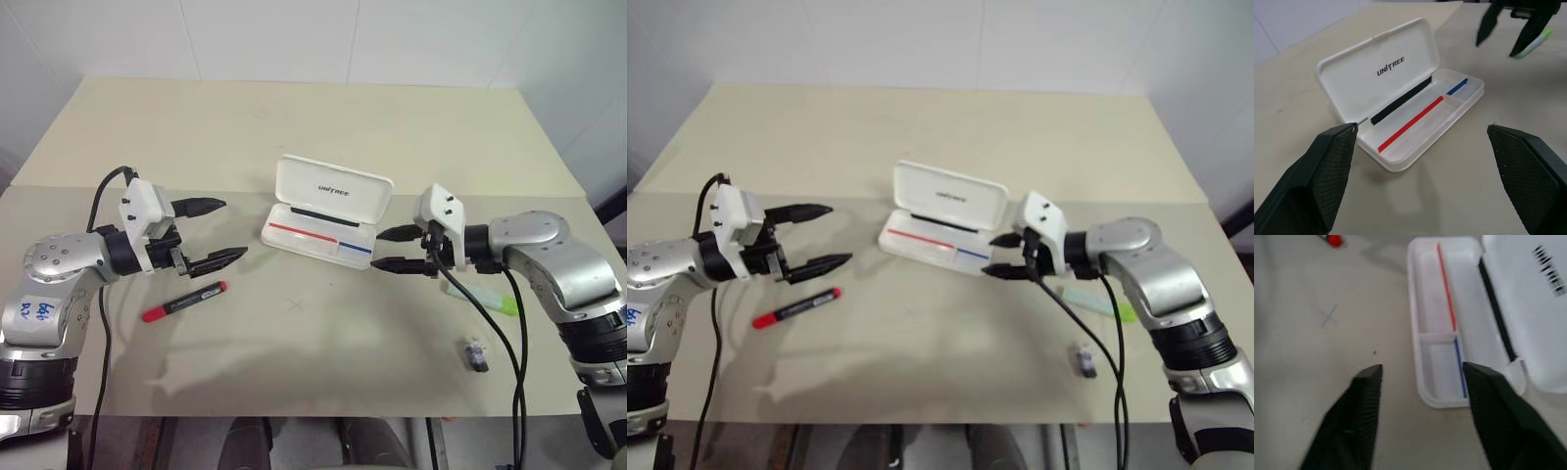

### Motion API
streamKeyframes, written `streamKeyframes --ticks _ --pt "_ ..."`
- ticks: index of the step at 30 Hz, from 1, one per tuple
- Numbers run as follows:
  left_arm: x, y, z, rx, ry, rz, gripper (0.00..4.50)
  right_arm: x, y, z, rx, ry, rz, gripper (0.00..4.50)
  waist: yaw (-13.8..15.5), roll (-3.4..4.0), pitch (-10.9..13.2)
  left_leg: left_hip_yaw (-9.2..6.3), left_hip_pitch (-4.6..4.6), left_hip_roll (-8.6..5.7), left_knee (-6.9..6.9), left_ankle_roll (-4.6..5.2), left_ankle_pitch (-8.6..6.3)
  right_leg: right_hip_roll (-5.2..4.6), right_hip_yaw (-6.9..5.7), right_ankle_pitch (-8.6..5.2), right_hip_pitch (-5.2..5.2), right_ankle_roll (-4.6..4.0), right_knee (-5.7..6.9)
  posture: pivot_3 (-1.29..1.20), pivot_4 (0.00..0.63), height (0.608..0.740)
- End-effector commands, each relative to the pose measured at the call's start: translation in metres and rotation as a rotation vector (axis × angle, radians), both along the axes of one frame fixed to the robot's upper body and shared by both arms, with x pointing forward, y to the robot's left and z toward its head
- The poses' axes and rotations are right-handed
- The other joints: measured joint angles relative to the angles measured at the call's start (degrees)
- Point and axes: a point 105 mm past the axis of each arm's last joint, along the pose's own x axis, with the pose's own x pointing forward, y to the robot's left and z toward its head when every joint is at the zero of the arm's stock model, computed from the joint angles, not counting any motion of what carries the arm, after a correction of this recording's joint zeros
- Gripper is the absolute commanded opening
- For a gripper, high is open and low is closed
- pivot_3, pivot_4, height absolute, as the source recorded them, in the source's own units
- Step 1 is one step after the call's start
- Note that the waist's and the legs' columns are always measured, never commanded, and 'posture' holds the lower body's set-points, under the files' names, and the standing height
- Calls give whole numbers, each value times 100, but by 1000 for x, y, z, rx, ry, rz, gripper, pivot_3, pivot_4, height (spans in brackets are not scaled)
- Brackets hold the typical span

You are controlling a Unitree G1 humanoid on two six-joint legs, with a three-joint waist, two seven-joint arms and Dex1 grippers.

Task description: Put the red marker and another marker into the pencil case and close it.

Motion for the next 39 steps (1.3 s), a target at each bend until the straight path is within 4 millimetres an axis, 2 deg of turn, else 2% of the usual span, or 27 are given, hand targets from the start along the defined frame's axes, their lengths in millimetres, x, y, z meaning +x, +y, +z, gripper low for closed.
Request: streamKeyframes --ticks 1,5,9,20,24,27,32,36,39 --pt "-3 4 9 23 -36 2 4500 -1 16 10 -1 -38 60 2512 -28 0 0 0 0 0 2 0 0 1 0 0 -2 0 5 0 150 740" --pt "-5 5 6 30 -26 0 4500 -2 31 -1 -41 -19 119 2512 -39 0 0 5 10 2 4 -5 4 5 4 -3 -8 -6 34 0 150 740" --pt "-11 5 7 34 -11 -11 4500 7 37 -6 -60 -29 118 2512 -29 0 0 6 12 1 8 -8 7 5 5 -5 -8 -9 45 0 150 740" --pt "-24 6 9 63 18 -25 4500 21 43 -22 -101 -20 135 2512 -38 0 0 6 12 1 8 -9 7 5 3 -5 -9 -10 46 0 150 740" --pt "-26 7 12 71 11 -21 4500 26 35 -40 -181 17 140 2512 -38 0 0 6 14 1 7 -9 8 5 3 -5 -9 -10 46 0 150 740" --pt "-25 7 17 69 -1 -19 4500 35 33 -46 -229 -4 122 1891 -50 0 0 7 16 1 9 -9 8 5 4 -5 -8 -10 48 0 150 740" --pt "-29 6 16 74 23 -34 4500 43 41 -42 -226 -41 119 115 -64 -3 -2 6 17 1 9 -12 9 5 3 -5 -7 -10 52 0 150 740" --pt "-28 8 15 75 25 -31 4500 42 43 -40 -231 -70 137 22 -109 -5 -3 7 20 1 15 -13 9 4 3 -5 -4 -10 58 0 150 740" --pt "-26 8 16 79 19 -31 4500 26 42 -38 -232 -53 244 22 -144 -5 -3 4 21 1 15 -15 11 5 3 -7 -6 -12 69 0 150 740"
